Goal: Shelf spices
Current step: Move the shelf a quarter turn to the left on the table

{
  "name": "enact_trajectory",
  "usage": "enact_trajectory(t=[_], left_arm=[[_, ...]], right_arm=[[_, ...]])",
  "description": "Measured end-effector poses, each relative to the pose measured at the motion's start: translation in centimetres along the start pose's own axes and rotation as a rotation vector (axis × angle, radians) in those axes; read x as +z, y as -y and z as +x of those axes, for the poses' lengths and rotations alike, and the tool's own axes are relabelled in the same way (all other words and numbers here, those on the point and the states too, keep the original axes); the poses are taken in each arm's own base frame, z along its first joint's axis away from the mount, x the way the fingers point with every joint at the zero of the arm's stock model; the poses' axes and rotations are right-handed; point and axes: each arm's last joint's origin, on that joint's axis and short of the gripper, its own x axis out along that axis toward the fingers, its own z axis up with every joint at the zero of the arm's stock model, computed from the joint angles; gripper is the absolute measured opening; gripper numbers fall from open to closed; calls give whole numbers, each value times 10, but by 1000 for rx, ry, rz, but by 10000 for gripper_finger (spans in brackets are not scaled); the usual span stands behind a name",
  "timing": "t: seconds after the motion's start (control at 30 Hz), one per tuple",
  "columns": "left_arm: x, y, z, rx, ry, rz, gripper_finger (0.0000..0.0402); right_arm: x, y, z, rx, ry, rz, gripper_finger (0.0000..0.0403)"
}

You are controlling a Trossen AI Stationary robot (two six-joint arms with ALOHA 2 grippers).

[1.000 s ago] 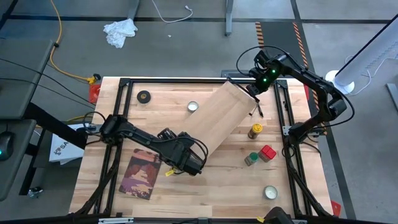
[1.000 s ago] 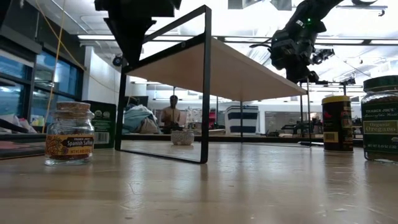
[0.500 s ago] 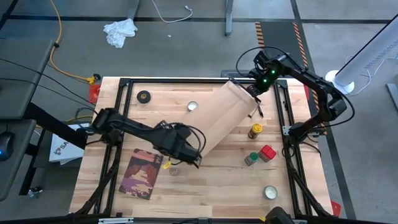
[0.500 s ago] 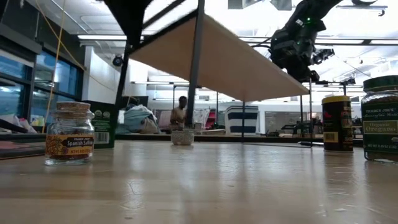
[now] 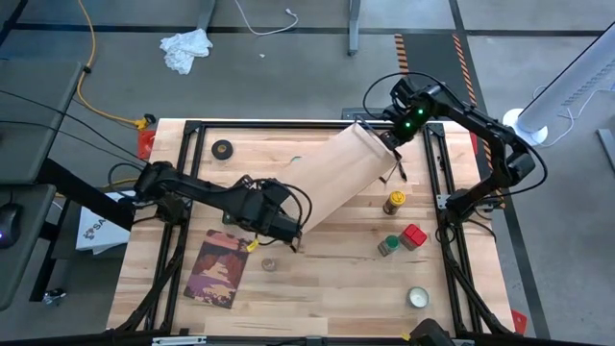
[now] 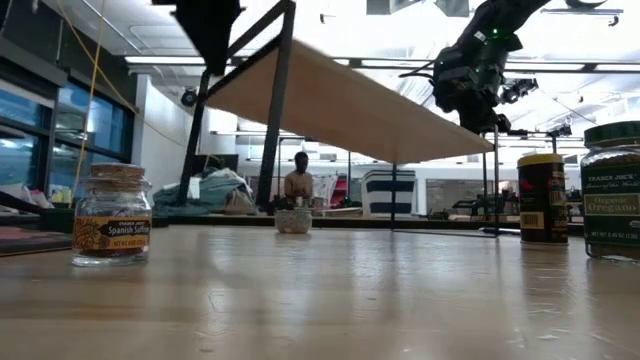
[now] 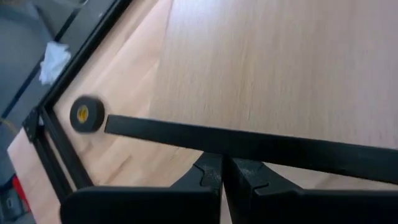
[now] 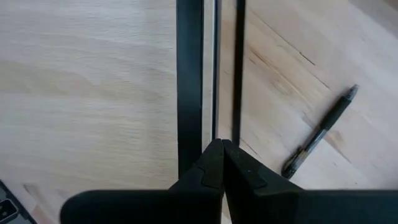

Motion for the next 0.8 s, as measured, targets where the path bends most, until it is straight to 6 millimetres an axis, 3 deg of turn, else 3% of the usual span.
enact_trajectory(t=[0.47,0.63,0.8], left_arm=[[-14,-7,43,175,-29,-30,0],[-13,-14,37,147,-45,6,0],[-11,-39,13,45,-39,-50,0]], right_arm=[[-7,-15,5,-15,-78,34,0],[-16,-25,6,-16,-149,17,0],[-23,-35,-1,-23,-120,-19,0]])
